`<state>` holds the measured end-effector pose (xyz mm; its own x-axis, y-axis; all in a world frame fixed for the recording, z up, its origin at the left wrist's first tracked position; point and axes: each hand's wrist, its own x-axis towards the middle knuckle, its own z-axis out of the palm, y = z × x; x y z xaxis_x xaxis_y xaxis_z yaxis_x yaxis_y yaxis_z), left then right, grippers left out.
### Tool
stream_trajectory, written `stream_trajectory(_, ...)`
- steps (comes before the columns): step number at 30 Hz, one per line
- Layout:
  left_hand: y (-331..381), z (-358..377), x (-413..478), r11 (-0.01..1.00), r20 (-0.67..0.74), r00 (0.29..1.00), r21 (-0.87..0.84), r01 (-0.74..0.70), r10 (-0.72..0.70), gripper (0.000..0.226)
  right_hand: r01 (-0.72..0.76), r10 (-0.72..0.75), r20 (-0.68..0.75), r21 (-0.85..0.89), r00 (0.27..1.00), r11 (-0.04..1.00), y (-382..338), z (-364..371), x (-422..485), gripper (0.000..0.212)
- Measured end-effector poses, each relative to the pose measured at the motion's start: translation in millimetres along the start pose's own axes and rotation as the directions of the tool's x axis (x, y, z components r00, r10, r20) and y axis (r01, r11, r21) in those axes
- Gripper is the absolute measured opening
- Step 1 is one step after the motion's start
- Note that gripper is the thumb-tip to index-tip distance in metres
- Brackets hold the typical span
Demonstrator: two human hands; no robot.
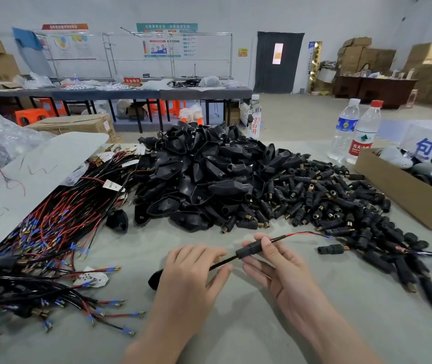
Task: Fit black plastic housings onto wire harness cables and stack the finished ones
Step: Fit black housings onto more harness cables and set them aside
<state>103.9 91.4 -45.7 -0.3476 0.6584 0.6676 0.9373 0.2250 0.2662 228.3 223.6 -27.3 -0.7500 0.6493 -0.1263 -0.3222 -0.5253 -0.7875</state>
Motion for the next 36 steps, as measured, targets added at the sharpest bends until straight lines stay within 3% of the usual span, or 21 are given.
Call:
stream_trajectory(3, -6, -4, -3, 0.997, 0.092, 0.993, 0.031, 0.071, -0.073, 0.032, 0.019, -0.018, -0.056, 0.033, 0.998, 0.999, -3, -5, 2, 0.034)
stream_trajectory(6, -10, -5, -6, 0.996, 0.162, 0.983, 0.020, 0.085, -0.087, 0.020, 0.005, -0.002, -0.074, 0.053, 0.997, 0.999, -2, -7, 3, 0.036)
stream_trajectory(11, -5, -5, -3, 0.996, 0.152, 0.985, -0.025, 0.083, -0.078, 0.012, -0.031, 0.033, -0.034, 0.052, 0.999, 0.998, 1, -3, 2, 0.032)
stream_trajectory(15, -4, -3, -3, 0.998, 0.140, 0.989, -0.029, 0.060, -0.055, 0.026, -0.047, 0.046, 0.013, 0.051, 0.999, 0.998, 0, -2, 1, 0.029)
stream_trajectory(22, -3, -3, -4, 0.998, 0.139, 0.989, -0.039, 0.056, -0.050, 0.029, -0.059, 0.063, 0.050, -0.073, 0.997, 0.996, 6, 3, -2, 0.039)
stream_trajectory(29, -1, -4, -3, 0.996, 0.123, 0.990, -0.045, 0.074, -0.068, 0.014, 0.108, -0.131, -0.114, -0.191, 0.985, 0.976, 4, -2, 1, 0.027)
stream_trajectory(33, 3, -6, -2, 0.995, 0.123, 0.990, -0.056, 0.077, -0.070, 0.035, 0.159, -0.199, -0.121, -0.280, 0.972, 0.947, 3, -3, 0, 0.027)
stream_trajectory(36, 3, -5, -1, 0.999, 0.118, 0.992, -0.032, 0.041, -0.037, 0.030, 0.164, -0.210, -0.108, -0.330, 0.972, 0.930, 4, -1, 0, 0.027)
